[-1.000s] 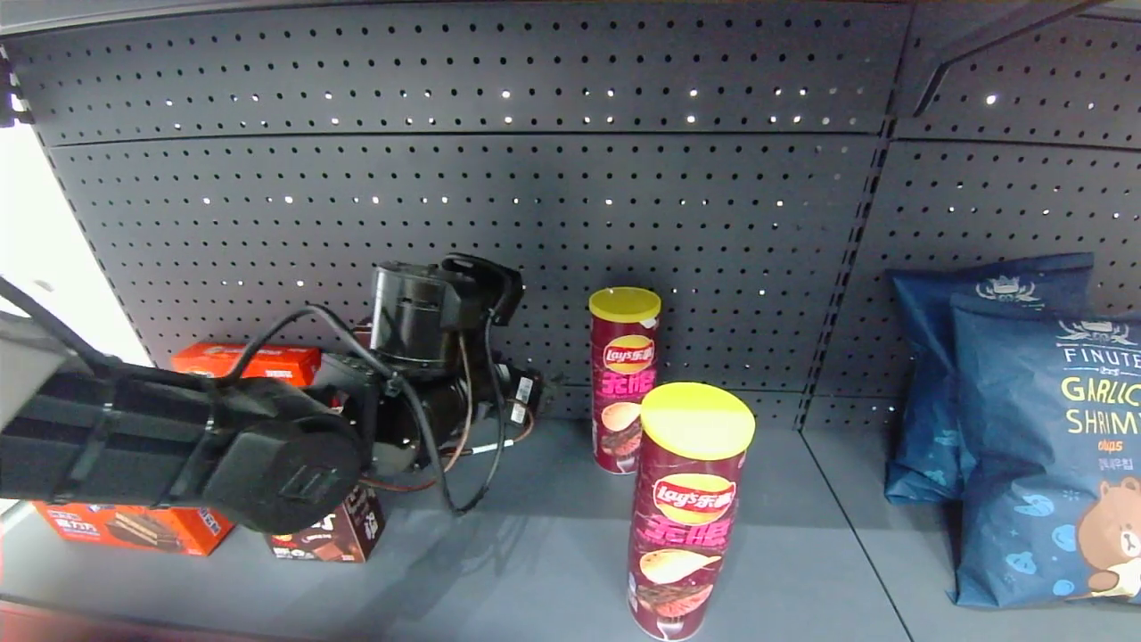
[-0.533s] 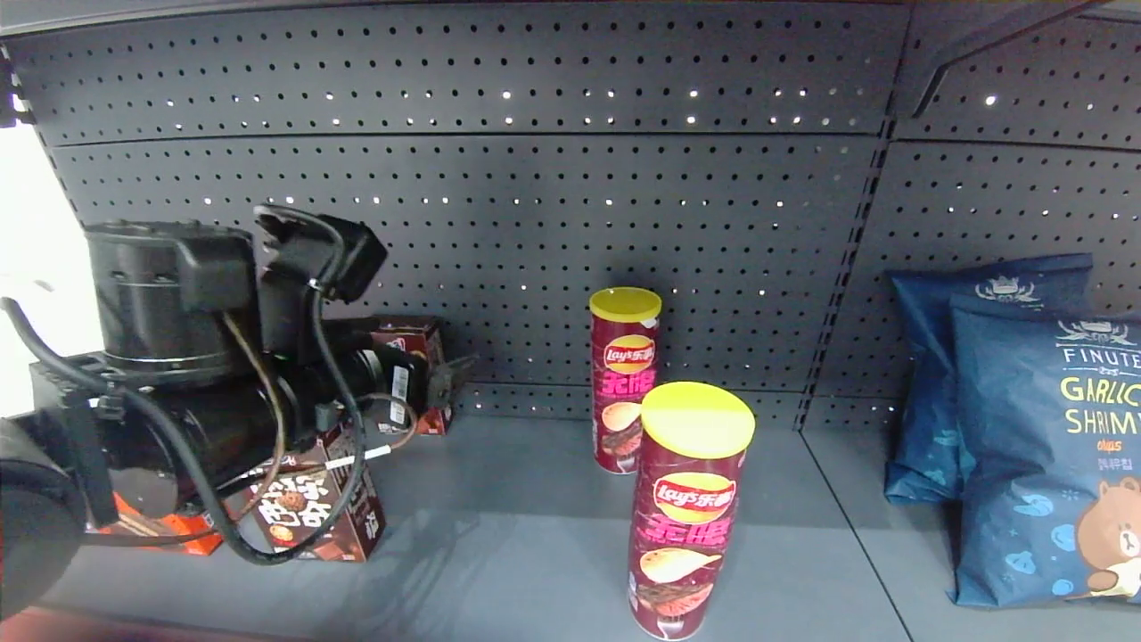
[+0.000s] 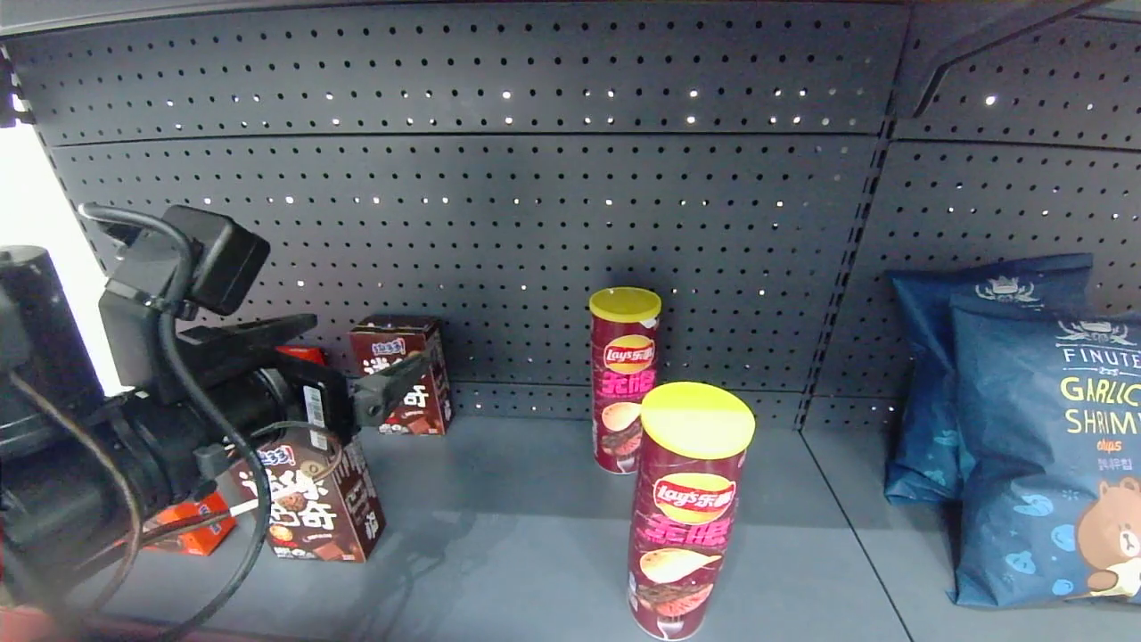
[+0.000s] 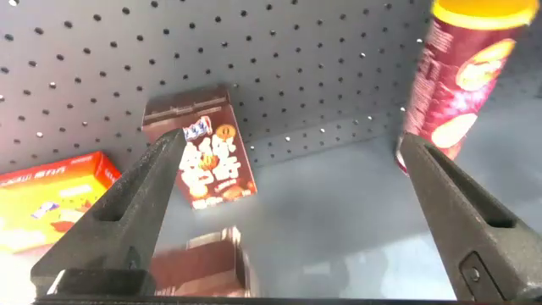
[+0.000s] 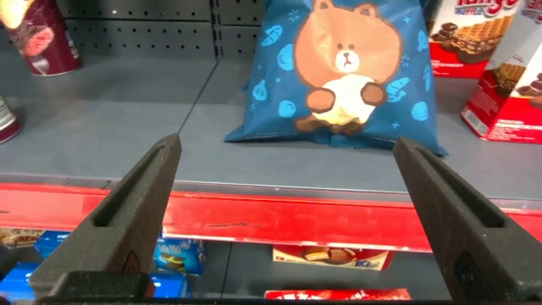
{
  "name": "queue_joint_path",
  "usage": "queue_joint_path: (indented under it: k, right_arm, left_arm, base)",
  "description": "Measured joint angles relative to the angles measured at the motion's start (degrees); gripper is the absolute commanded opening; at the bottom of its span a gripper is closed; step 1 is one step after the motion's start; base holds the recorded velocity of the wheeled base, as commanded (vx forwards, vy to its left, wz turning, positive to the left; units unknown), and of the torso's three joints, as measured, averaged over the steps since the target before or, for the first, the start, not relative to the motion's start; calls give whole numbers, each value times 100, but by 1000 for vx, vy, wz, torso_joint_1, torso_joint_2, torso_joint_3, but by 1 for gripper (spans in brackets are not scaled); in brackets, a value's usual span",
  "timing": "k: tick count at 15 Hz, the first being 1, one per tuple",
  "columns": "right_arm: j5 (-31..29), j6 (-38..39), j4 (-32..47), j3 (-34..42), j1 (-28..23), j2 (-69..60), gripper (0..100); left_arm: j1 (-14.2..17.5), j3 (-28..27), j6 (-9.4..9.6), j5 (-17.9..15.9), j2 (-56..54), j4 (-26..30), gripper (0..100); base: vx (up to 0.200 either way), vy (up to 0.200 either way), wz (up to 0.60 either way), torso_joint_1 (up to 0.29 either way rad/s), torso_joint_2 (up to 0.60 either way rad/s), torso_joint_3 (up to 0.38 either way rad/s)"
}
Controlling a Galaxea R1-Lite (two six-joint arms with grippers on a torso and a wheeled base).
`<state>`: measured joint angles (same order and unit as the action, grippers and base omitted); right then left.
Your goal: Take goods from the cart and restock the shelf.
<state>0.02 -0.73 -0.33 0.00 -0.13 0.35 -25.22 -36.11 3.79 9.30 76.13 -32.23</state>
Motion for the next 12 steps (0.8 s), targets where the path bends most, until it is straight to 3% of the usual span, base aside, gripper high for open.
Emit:
queue_joint_path:
  k: [3,6,10,12]
  right_arm:
    - [18,-5,6,0,13,6,100]
    - [-13,-30,68,-79,-13,46,100]
    - [99,-158,484,-1868,90,1036,100]
    - [334,-296,837,-2927,567,2131,100]
  left_arm:
    - [-11,444,-7,-107,-463,-39,100]
    - [1,1078,-21,-411,-811,-516,100]
    - [15,1285,-16,-455,-1007,-591,100]
    - [28,1252,-27,-460,-1029,-591,100]
  base:
    - [0,0,0,0,0,0]
    - [0,0,0,0,0,0]
    - [0,0,0,0,0,0]
    - [0,0,0,0,0,0]
